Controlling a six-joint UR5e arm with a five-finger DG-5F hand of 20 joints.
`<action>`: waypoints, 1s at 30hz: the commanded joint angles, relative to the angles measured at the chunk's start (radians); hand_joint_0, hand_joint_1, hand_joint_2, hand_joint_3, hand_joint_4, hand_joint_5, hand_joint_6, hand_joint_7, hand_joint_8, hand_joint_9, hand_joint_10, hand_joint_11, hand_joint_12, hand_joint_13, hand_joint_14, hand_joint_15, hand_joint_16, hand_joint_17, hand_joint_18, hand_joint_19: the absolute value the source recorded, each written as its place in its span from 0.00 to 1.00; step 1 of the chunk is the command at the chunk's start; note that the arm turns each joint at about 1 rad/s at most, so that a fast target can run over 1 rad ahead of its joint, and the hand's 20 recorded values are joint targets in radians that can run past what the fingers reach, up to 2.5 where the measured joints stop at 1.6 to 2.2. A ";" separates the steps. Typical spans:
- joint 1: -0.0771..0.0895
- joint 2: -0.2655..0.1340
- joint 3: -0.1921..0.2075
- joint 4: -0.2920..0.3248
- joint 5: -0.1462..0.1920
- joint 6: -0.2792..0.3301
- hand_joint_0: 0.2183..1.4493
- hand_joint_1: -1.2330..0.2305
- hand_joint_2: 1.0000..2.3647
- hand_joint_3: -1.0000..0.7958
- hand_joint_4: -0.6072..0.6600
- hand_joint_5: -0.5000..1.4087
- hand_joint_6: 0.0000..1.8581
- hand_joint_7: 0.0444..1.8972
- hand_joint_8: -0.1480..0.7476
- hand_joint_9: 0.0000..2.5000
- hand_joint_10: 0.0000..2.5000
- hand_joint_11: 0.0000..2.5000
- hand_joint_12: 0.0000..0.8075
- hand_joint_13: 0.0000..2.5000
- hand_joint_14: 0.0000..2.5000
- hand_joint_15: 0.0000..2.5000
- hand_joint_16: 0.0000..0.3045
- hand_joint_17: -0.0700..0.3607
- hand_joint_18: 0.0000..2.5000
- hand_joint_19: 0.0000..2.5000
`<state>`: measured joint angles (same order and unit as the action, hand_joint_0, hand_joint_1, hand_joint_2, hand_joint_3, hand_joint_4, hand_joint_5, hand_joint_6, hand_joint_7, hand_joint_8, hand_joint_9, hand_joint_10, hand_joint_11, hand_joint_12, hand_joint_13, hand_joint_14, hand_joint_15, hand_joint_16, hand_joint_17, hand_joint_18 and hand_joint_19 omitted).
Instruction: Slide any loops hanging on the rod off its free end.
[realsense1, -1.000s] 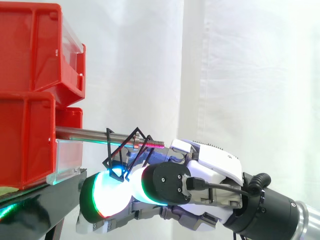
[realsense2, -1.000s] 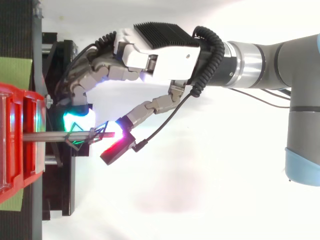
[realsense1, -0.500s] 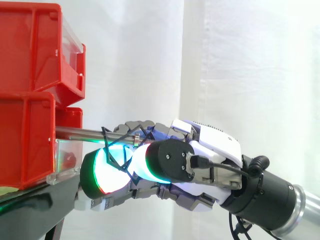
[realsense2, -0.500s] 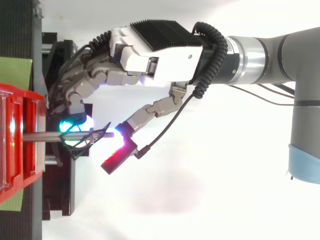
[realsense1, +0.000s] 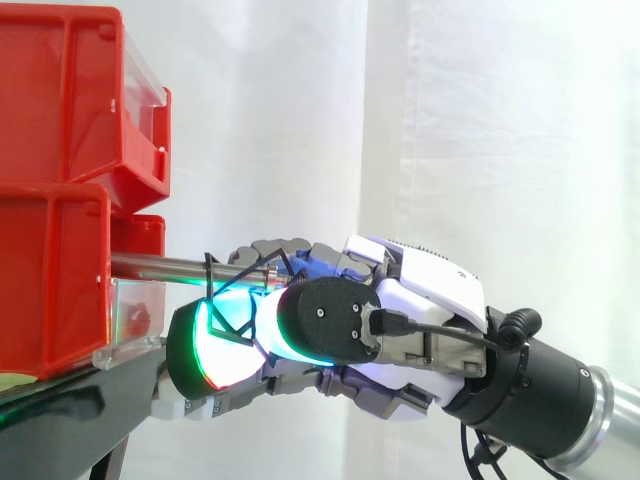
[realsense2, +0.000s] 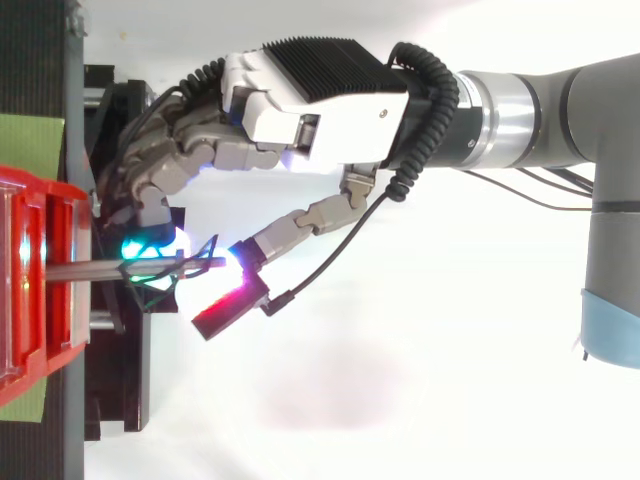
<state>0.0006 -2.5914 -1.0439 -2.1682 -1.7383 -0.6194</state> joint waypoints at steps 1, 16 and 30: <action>-0.001 0.000 -0.005 0.001 0.000 0.000 0.28 0.36 0.02 0.51 0.52 0.18 0.50 0.50 0.48 0.30 0.01 0.17 0.48 0.26 0.00 0.12 0.18 0.45 0.21 0.14; 0.006 0.079 -0.110 -0.055 0.002 -0.017 0.28 0.36 0.02 0.52 0.51 0.18 0.50 0.48 0.49 0.31 0.01 0.17 0.49 0.27 0.00 0.12 0.19 0.46 0.22 0.14; 0.010 0.235 -0.258 -0.127 0.011 -0.120 0.28 0.36 0.02 0.52 0.52 0.18 0.50 0.49 0.49 0.31 0.01 0.17 0.50 0.27 0.00 0.12 0.19 0.46 0.22 0.14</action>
<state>0.0106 -2.3630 -1.2993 -2.2666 -1.7274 -0.7360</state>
